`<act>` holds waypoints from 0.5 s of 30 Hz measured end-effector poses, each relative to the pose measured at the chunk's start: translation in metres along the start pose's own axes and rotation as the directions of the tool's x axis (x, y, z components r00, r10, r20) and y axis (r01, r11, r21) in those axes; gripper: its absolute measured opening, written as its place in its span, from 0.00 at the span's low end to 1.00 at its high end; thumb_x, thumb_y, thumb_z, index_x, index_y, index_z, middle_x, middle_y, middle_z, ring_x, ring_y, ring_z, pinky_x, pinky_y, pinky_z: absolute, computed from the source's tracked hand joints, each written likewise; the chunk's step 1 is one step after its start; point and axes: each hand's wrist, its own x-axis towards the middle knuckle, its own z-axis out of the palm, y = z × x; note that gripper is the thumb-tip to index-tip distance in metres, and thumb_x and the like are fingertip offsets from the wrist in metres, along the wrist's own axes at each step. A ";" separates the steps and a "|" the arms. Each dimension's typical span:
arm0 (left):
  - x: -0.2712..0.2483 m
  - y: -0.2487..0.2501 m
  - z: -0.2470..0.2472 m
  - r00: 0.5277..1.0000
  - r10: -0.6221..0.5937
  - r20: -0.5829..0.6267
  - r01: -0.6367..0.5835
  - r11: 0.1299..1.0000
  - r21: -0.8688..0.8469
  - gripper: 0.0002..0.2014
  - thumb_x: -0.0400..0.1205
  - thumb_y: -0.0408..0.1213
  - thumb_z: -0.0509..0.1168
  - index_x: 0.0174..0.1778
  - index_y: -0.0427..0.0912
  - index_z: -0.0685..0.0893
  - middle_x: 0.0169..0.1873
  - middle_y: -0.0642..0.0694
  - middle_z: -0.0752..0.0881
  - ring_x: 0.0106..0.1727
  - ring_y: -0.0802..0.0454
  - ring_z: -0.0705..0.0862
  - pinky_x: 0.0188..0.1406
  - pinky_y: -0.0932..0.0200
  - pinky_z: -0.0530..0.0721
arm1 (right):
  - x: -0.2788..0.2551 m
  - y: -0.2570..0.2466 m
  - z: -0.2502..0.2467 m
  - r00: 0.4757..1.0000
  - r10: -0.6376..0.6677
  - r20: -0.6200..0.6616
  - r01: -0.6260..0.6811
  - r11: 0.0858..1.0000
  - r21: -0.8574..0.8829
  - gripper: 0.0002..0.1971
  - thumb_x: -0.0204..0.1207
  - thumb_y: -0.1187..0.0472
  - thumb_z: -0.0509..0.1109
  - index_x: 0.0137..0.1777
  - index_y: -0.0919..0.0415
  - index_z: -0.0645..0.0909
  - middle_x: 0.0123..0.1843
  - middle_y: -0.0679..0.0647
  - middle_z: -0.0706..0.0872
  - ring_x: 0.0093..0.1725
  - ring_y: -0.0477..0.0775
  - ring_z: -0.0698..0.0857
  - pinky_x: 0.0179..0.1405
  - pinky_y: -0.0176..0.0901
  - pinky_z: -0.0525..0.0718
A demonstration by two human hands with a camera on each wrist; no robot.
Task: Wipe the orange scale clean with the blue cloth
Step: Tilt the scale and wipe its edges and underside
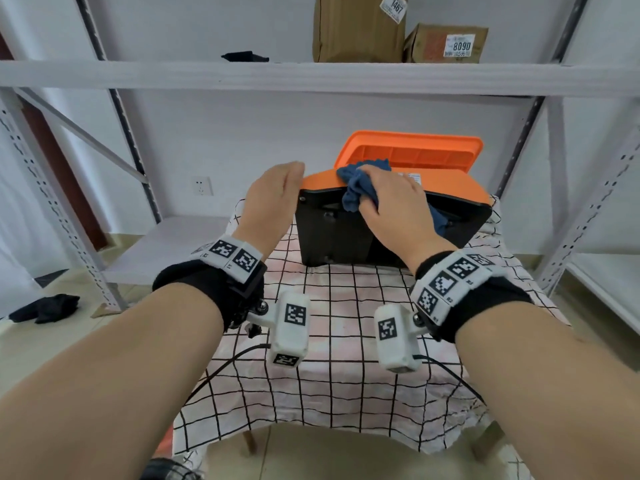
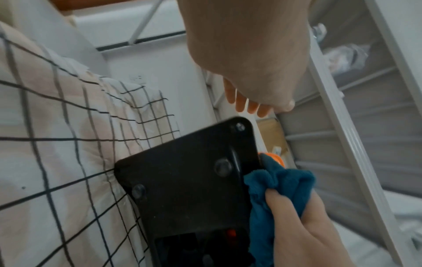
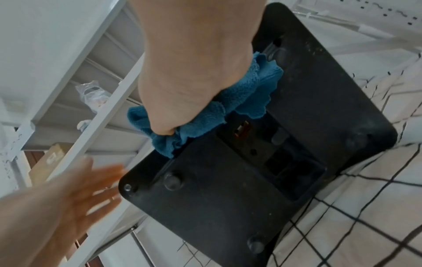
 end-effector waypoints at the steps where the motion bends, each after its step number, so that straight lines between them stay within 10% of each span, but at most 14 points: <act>1: 0.003 0.005 0.003 0.996 0.050 0.072 -0.055 0.996 0.065 0.15 0.88 0.43 0.53 0.47 0.40 0.81 0.46 0.45 0.82 0.49 0.51 0.78 0.54 0.56 0.73 | -0.001 0.002 -0.002 1.000 0.011 -0.002 -0.011 1.000 -0.012 0.16 0.74 0.63 0.59 0.61 0.53 0.76 0.50 0.48 0.83 0.54 0.55 0.80 0.66 0.56 0.72; 4: 0.011 0.007 0.013 0.966 0.101 0.240 -0.168 0.945 0.280 0.19 0.87 0.43 0.57 0.70 0.39 0.79 0.71 0.42 0.77 0.72 0.46 0.74 0.71 0.56 0.67 | -0.004 0.015 -0.016 0.994 0.108 -0.033 -0.111 0.988 -0.103 0.15 0.72 0.62 0.60 0.58 0.57 0.77 0.48 0.54 0.84 0.52 0.61 0.81 0.56 0.52 0.73; 15: 0.005 0.008 0.021 0.982 0.124 0.139 -0.165 0.929 0.332 0.18 0.86 0.42 0.58 0.69 0.40 0.81 0.67 0.42 0.80 0.66 0.42 0.78 0.64 0.51 0.74 | -0.059 0.075 -0.039 0.935 0.257 -0.245 -0.262 0.965 0.013 0.20 0.71 0.58 0.54 0.58 0.67 0.78 0.55 0.62 0.83 0.56 0.64 0.77 0.59 0.54 0.74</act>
